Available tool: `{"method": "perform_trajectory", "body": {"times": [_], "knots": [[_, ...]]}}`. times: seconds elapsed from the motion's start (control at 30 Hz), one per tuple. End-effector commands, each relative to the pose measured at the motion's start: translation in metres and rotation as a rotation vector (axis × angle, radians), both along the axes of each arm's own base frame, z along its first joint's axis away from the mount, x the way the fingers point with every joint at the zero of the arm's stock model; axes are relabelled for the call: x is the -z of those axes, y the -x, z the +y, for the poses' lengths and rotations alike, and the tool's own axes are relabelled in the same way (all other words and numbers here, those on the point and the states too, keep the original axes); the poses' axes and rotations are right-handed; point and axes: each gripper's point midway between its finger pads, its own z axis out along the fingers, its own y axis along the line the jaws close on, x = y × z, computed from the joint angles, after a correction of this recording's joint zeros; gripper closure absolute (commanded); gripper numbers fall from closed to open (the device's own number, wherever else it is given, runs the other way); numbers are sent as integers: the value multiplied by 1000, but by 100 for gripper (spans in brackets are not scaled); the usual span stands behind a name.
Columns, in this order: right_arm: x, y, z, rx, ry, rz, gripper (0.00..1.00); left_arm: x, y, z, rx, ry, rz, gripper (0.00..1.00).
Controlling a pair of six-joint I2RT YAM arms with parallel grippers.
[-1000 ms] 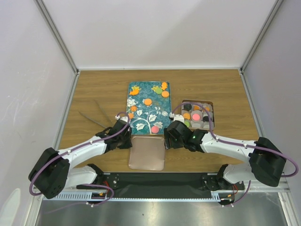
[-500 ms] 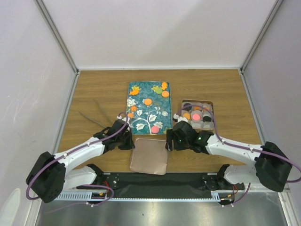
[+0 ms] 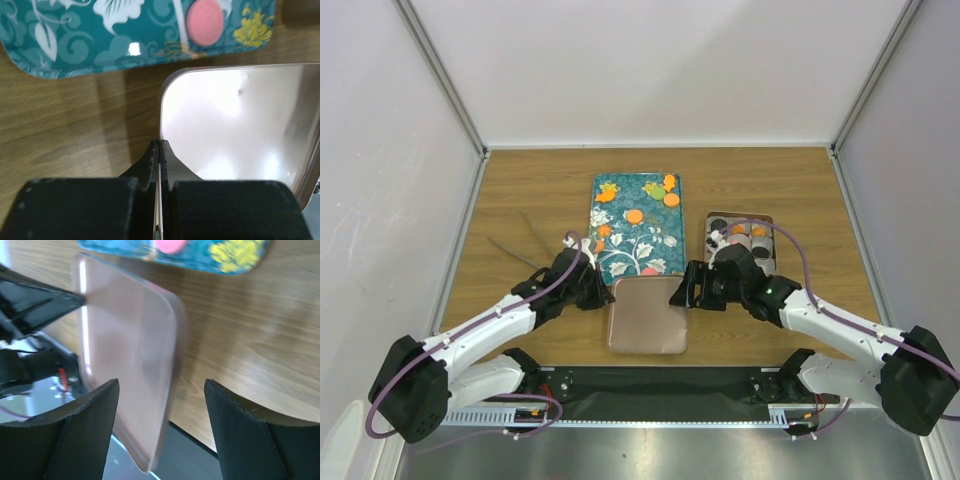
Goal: Pack the cookies
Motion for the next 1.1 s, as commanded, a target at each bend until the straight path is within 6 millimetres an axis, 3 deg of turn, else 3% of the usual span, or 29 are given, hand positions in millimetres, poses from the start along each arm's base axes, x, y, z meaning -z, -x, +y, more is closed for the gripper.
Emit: {"method": "perform_trajectory", "body": {"times": [0.0, 0.23, 0.5, 0.6, 0.63, 0.77, 0.83, 0.87, 1.0, 1.07], "knots": [[-36, -4, 20, -42, -165, -24, 25, -48, -23, -26, -17, 152, -100, 100], [-62, -20, 22, -27, -293, -2, 30, -76, -40, -44, -7, 221, -155, 100], [-89, -40, 18, -7, -359, -17, 48, -94, -58, -60, 19, 248, -196, 99], [-99, -46, 17, -5, -368, -24, 61, -101, -63, -69, 55, 262, -211, 100], [-100, -49, 16, 0, -368, -21, 70, -105, -63, -72, 72, 272, -218, 98], [-111, -57, 14, 14, -375, -18, 90, -119, -70, -78, 120, 262, -272, 84], [-120, -65, 12, 24, -378, -21, 100, -129, -73, -81, 138, 263, -298, 73], [-119, -69, 7, 45, -369, -6, 100, -133, -75, -81, 145, 261, -311, 68], [-135, -91, -5, 84, -372, -6, 100, -158, -84, -82, 171, 232, -382, 31], [-133, -104, -13, 112, -354, 14, 100, -174, -84, -80, 191, 227, -441, 23]]}}
